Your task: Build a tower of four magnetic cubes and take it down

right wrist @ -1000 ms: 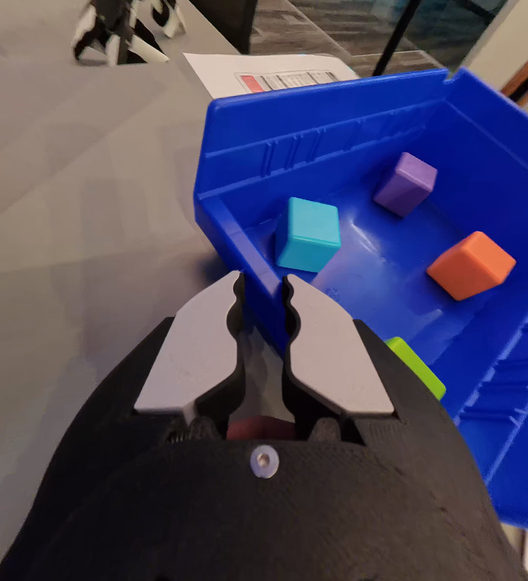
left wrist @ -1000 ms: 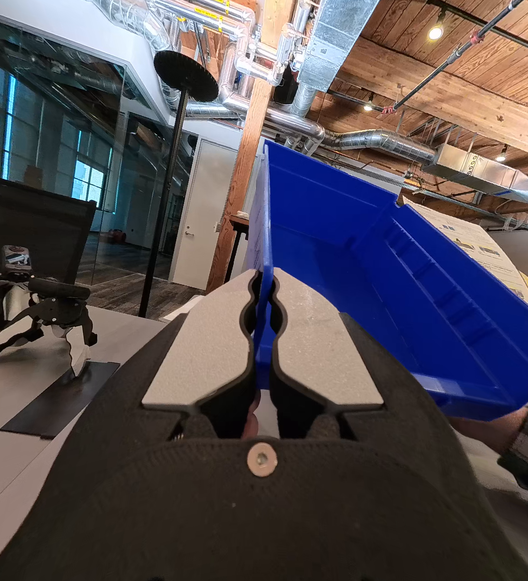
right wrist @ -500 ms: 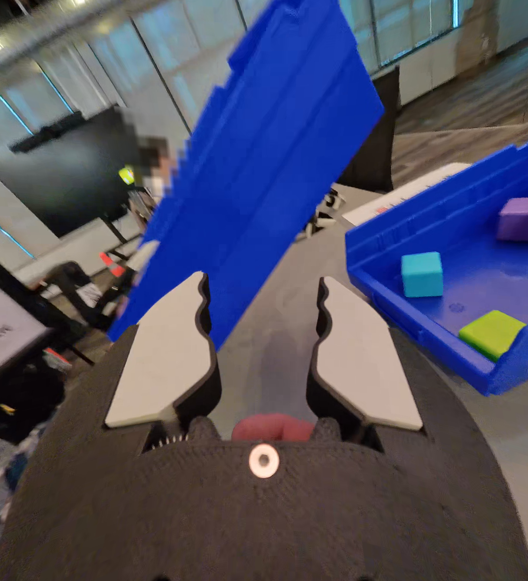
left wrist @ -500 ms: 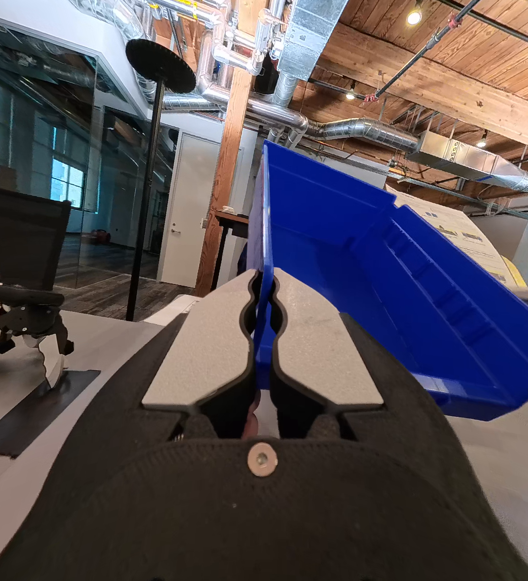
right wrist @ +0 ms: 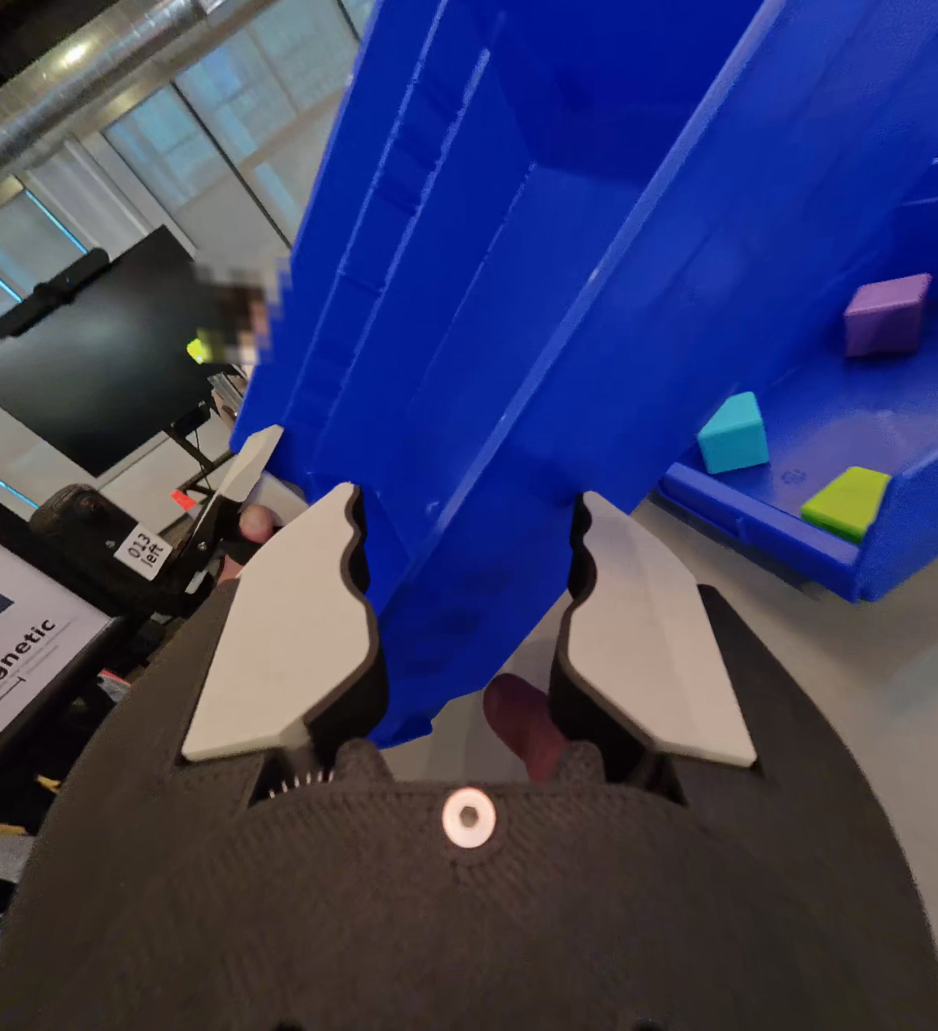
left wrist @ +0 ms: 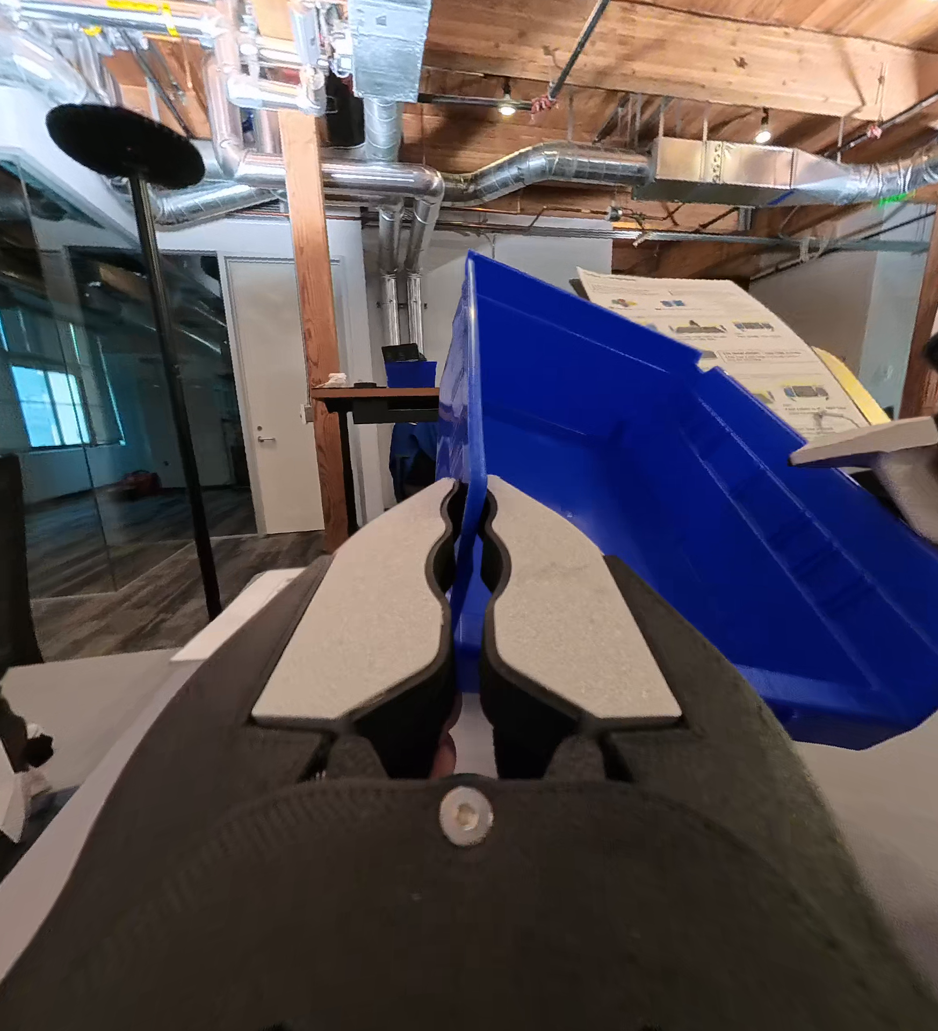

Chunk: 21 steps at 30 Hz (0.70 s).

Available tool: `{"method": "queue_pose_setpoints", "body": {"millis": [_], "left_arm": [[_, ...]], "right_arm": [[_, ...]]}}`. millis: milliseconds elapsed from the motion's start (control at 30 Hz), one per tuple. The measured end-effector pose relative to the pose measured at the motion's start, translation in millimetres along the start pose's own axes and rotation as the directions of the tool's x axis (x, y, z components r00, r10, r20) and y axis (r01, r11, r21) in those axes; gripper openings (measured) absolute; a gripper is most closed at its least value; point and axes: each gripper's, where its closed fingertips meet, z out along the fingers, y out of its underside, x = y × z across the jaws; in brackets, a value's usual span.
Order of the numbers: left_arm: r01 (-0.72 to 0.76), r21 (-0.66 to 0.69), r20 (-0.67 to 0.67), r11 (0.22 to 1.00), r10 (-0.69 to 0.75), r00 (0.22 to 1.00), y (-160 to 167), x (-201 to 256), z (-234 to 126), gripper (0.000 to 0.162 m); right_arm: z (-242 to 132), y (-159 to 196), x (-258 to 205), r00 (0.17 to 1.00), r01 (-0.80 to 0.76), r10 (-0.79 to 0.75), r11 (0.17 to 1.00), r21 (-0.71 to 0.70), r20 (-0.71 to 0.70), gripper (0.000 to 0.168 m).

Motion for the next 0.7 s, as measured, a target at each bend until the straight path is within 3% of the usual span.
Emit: {"method": "queue_pose_setpoints", "body": {"millis": [433,700], "left_arm": [[-0.366,0.054,-0.023,0.929,0.367,0.93,-44.1,84.1,21.8,0.004],[-0.464,0.154,-0.037,0.873,0.474,0.88,-58.9,139.9,27.1,0.005]], "right_arm": [[-42.5,-15.0,47.3,0.982,-0.181,0.186,0.973,0.141,-0.03,0.035],[-79.7,-30.5,66.2,0.982,-0.113,0.14,0.974,0.195,-0.129,0.015]]}}
